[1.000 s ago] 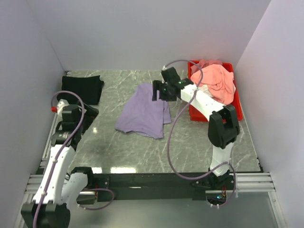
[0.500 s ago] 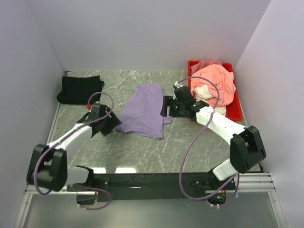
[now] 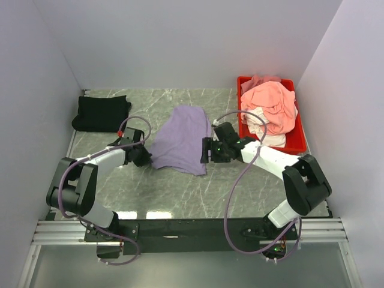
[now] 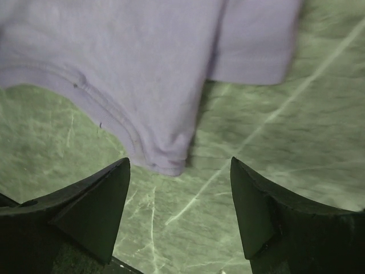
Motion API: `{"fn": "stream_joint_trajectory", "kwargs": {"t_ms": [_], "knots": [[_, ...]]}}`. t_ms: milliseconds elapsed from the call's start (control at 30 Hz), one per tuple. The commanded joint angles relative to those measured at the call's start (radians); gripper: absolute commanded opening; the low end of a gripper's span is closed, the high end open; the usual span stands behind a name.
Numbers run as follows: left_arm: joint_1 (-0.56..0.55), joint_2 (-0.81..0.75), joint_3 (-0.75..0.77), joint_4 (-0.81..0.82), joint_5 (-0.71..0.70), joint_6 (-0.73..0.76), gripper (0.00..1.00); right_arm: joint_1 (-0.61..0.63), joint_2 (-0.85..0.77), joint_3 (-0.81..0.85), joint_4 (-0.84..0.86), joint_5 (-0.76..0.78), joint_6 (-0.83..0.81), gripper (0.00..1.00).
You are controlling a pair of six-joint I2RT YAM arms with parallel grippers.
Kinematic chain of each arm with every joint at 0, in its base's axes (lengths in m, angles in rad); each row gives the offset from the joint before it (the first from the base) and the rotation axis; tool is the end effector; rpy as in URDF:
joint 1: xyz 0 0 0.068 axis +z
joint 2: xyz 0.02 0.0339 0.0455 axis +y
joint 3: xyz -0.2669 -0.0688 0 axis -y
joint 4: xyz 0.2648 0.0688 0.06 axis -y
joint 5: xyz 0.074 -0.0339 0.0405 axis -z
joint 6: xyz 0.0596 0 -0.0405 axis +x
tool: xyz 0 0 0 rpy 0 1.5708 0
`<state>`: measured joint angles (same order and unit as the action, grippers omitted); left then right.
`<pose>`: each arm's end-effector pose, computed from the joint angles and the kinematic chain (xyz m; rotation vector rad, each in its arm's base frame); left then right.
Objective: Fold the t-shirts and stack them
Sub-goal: Flatten the tshirt out
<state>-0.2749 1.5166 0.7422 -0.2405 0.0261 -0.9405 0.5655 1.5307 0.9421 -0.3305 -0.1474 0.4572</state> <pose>0.2953 -0.0849 0.1243 -0.8603 2.5192 -0.4622 0.2853 0.1914 0.1774 -0.2039 2.5728 0.5927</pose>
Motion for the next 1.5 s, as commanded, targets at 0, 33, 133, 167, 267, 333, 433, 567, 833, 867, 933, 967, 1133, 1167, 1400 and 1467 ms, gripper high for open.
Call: {"fn": "stream_joint_trajectory", "kwargs": {"t_ms": [0,33,133,167,267,333,433,567,833,867,933,967,1133,1167,1400,1467], "knots": [[-0.003,-0.004,0.039,0.024,-0.02,0.008,0.01,0.054,0.037,0.006,0.027,-0.006,0.012,0.77],[-0.006,-0.018,0.037,0.024,-0.018,0.009,0.01,0.077,0.049,0.011,0.03,-0.009,0.014,0.76],[-0.004,-0.051,0.031,0.017,-0.023,0.014,0.01,0.108,0.103,0.024,0.056,0.005,0.034,0.73],[-0.004,-0.061,0.031,0.015,-0.023,0.016,0.01,0.123,0.13,0.038,0.057,0.018,0.041,0.73],[-0.007,-0.091,0.017,0.015,-0.02,0.012,0.01,0.148,0.176,0.055,0.062,0.025,0.058,0.69],[-0.009,-0.113,0.016,0.009,-0.023,0.009,0.01,0.155,0.189,0.066,0.053,0.034,0.057,0.65],[-0.009,-0.136,0.016,-0.002,-0.023,0.009,0.01,0.166,0.192,0.064,0.042,0.066,0.052,0.53],[-0.009,-0.165,0.045,-0.02,-0.023,0.012,0.01,0.166,0.177,0.076,0.07,0.077,0.051,0.04],[-0.009,-0.307,0.143,-0.083,-0.087,0.026,0.01,0.166,-0.062,0.216,-0.025,0.308,-0.023,0.0],[-0.01,-0.326,0.157,-0.085,-0.091,0.026,0.01,0.165,-0.122,0.231,-0.039,0.345,-0.032,0.0],[-0.01,-0.381,0.2,-0.077,-0.097,0.031,0.01,0.165,-0.176,0.285,-0.033,0.353,-0.064,0.0],[-0.009,-0.398,0.245,-0.083,-0.1,0.042,0.01,0.165,-0.214,0.308,-0.039,0.37,-0.077,0.0],[-0.009,-0.473,0.457,-0.115,-0.106,0.077,0.01,0.166,-0.294,0.57,-0.106,0.398,-0.164,0.0],[-0.009,-0.486,0.517,-0.112,-0.098,0.092,0.01,0.166,-0.313,0.613,-0.128,0.387,-0.175,0.0],[-0.009,-0.634,0.692,-0.004,-0.008,0.152,0.01,0.166,-0.348,0.961,-0.211,0.135,-0.256,0.0],[-0.009,-0.674,0.741,0.032,0.038,0.166,0.01,0.168,-0.343,1.067,-0.246,0.074,-0.264,0.0]]}}
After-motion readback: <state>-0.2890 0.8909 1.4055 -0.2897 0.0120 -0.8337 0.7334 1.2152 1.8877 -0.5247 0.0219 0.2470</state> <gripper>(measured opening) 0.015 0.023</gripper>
